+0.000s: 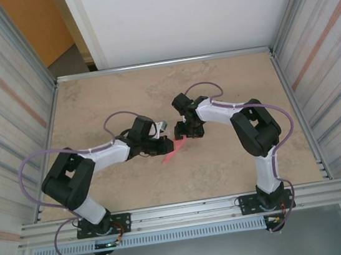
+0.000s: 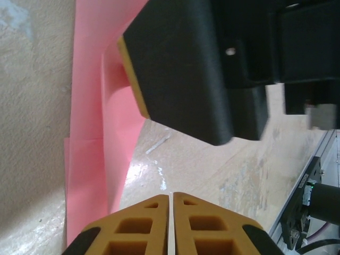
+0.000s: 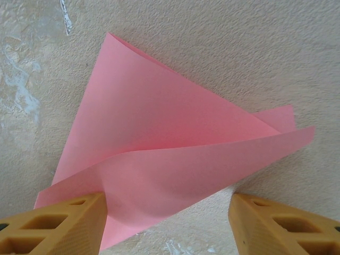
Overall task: Fold a paper plane with a square sheet of paper (pick it up from the middle)
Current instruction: Fold the wing for the fifth time at the center of the table.
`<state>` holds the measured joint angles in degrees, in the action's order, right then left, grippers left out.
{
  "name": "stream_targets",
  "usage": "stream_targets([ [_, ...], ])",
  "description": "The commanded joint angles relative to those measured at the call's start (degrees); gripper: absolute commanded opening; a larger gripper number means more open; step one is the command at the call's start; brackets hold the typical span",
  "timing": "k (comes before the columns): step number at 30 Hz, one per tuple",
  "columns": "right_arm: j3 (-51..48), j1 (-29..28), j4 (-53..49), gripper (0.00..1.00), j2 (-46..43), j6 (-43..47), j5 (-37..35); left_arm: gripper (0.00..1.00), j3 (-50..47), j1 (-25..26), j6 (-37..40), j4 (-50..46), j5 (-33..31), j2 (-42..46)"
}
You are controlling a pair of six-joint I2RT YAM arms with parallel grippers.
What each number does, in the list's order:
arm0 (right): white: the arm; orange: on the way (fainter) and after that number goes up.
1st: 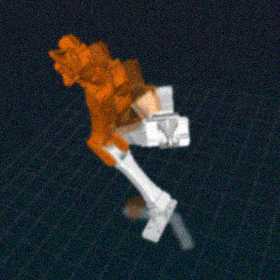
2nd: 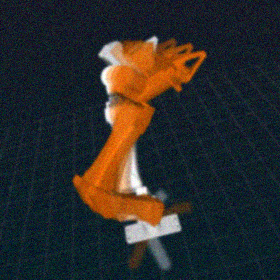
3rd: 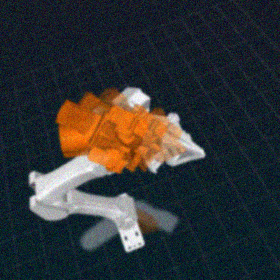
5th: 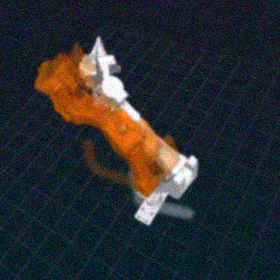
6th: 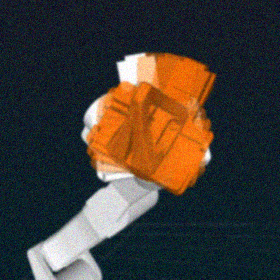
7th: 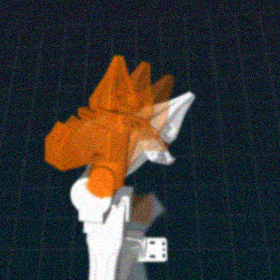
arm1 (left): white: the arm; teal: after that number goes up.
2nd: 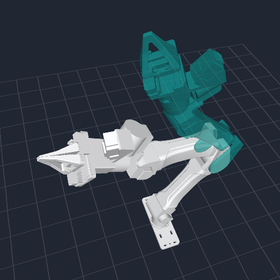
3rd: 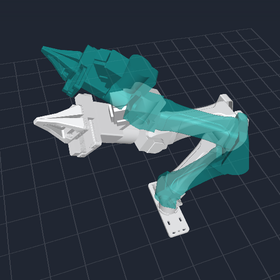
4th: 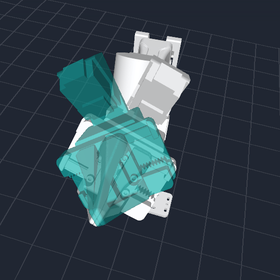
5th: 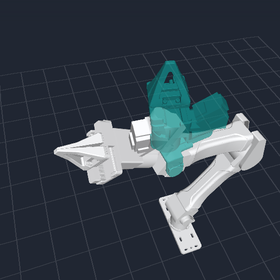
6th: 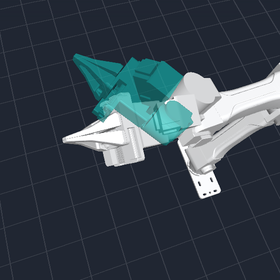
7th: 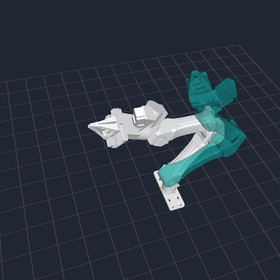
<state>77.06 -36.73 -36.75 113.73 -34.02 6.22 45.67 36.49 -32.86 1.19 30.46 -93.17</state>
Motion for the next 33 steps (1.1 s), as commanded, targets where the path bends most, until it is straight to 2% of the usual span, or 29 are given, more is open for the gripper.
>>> stream_targets([
  [1, -2.3, 0.1, 1.2, 0.63, 6.5, -0.7, 0.7, 0.1, 2.3, 0.0, 0.0, -1.4, 1.5, -2.0],
  [33, -0.7, 0.1, -0.9, 0.67, 10.1, -1.2, 0.2, 0.08, 0.9, -1.3, -2.5, -2.5, 0.7, -6.5],
])
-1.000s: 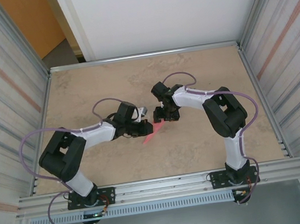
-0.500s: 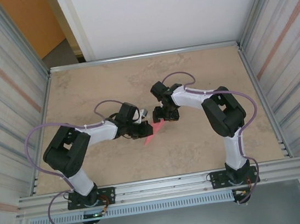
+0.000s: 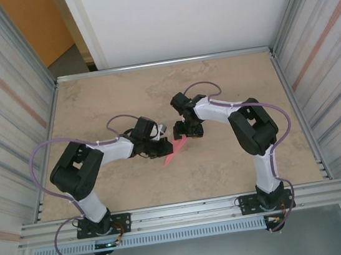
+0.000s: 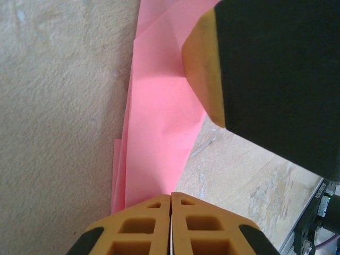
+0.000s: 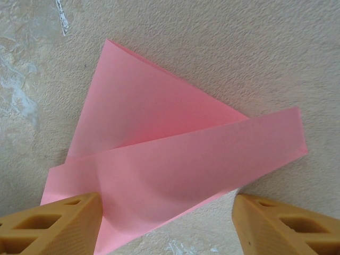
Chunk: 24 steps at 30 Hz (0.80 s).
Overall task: Fold a paper plane with a square sheet of paper (pick it up from the middle)
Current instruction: Fold the wing for the fifth time at the center of the table.
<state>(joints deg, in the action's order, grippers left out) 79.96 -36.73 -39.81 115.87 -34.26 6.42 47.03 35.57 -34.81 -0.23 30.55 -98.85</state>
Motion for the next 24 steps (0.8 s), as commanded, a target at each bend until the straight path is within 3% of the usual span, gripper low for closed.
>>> stream_targets([
  [1, -3.5, 0.1, 2.1, 0.67, 8.1, -1.0, 0.0, 0.08, -0.5, -0.4, -0.5, -1.1, 0.5, -0.9],
  [24, -3.6, 0.1, 2.0, 0.64, 10.8, -1.2, -0.5, 0.08, -0.3, 0.7, -0.5, -2.9, -1.1, -2.6],
])
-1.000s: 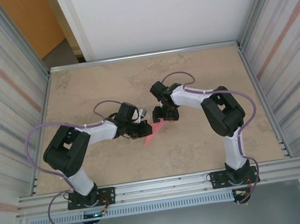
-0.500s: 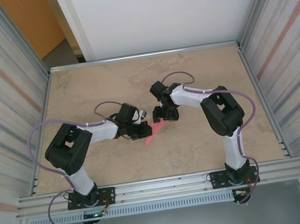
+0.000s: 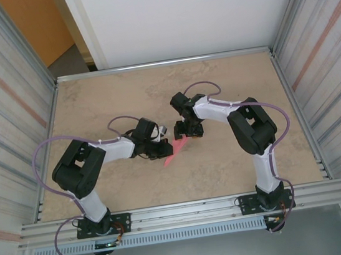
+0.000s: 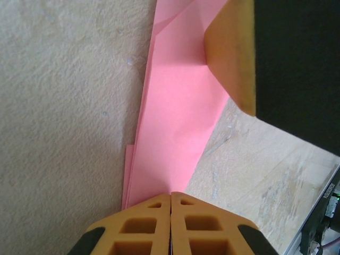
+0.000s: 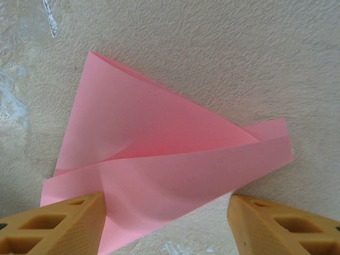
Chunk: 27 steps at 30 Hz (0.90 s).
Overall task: Fold a paper plane with a square sheet of paper (pick it up from the middle)
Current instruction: Fold the wing for the fifth time at the center of the table.
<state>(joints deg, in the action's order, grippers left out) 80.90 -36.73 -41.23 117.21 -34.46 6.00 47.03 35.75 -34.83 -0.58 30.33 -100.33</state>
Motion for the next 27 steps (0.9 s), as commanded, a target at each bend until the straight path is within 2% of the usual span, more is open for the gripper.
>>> stream_targets([
  [1, -4.5, 0.1, 3.4, 0.63, 9.6, -1.1, 0.0, 0.08, -0.3, 0.6, -0.6, -2.7, -1.0, -1.2],
  [10, -5.4, 1.2, 4.4, 0.63, 6.8, -2.1, 2.2, 0.07, -0.5, 0.6, -1.2, -3.8, -2.3, -1.8],
  [15, -9.3, 5.0, 8.5, 0.65, -6.1, -3.2, 4.9, 0.07, -0.7, 0.5, -1.2, -4.3, -2.8, -2.1],
  [21, -17.3, 10.0, 16.0, 0.64, -19.4, 0.1, 11.2, 0.06, -0.7, 0.4, -1.6, -4.1, -2.8, -2.6],
  [24, -18.8, 8.8, 17.7, 0.61, -22.1, 1.4, 12.8, 0.05, -0.6, 0.5, -1.6, -4.0, -2.7, -2.6],
  [27, -19.1, 5.2, 19.3, 0.52, -22.4, 1.8, 12.6, 0.05, -0.5, 0.4, -1.6, -4.2, -2.7, -2.5],
])
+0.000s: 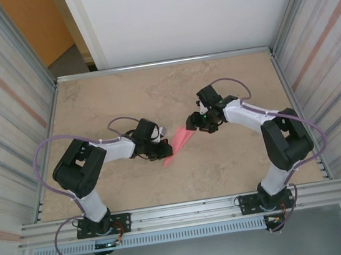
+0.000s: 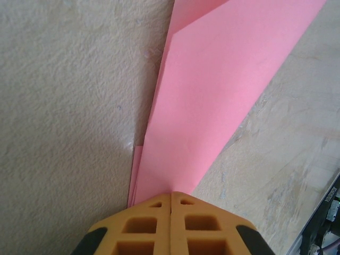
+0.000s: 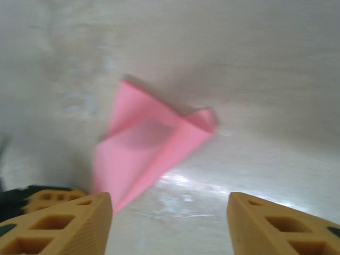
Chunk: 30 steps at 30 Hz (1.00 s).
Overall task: Fold a paper plane with a square sheet of paper (pick it up from the middle)
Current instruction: Fold the wing for the fifth time at the center of the table.
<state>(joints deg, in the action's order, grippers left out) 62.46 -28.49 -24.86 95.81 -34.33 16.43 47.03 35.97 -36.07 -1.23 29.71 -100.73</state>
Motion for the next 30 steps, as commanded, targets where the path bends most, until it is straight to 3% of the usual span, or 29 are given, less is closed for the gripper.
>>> stream_targets([
  [1, -0.4, -4.3, 3.2, 0.48, -0.5, 1.5, 1.5, 0.05, -0.5, 0.2, -0.3, -3.5, -2.1, -2.1],
  [6, 0.4, -7.3, 7.0, 0.24, 3.0, -1.1, 2.7, 0.05, -0.7, 0.2, -0.5, -3.2, -2.0, -2.1],
  [9, 1.4, -8.5, 8.1, 0.17, 5.5, -1.7, 4.2, 0.04, -0.9, 0.1, -0.7, -3.0, -2.0, -2.2],
  [30, 0.5, -7.0, 9.3, 0.1, 15.1, -3.2, 4.8, 0.05, -0.8, -0.1, -1.3, -2.5, -0.4, 0.5],
])
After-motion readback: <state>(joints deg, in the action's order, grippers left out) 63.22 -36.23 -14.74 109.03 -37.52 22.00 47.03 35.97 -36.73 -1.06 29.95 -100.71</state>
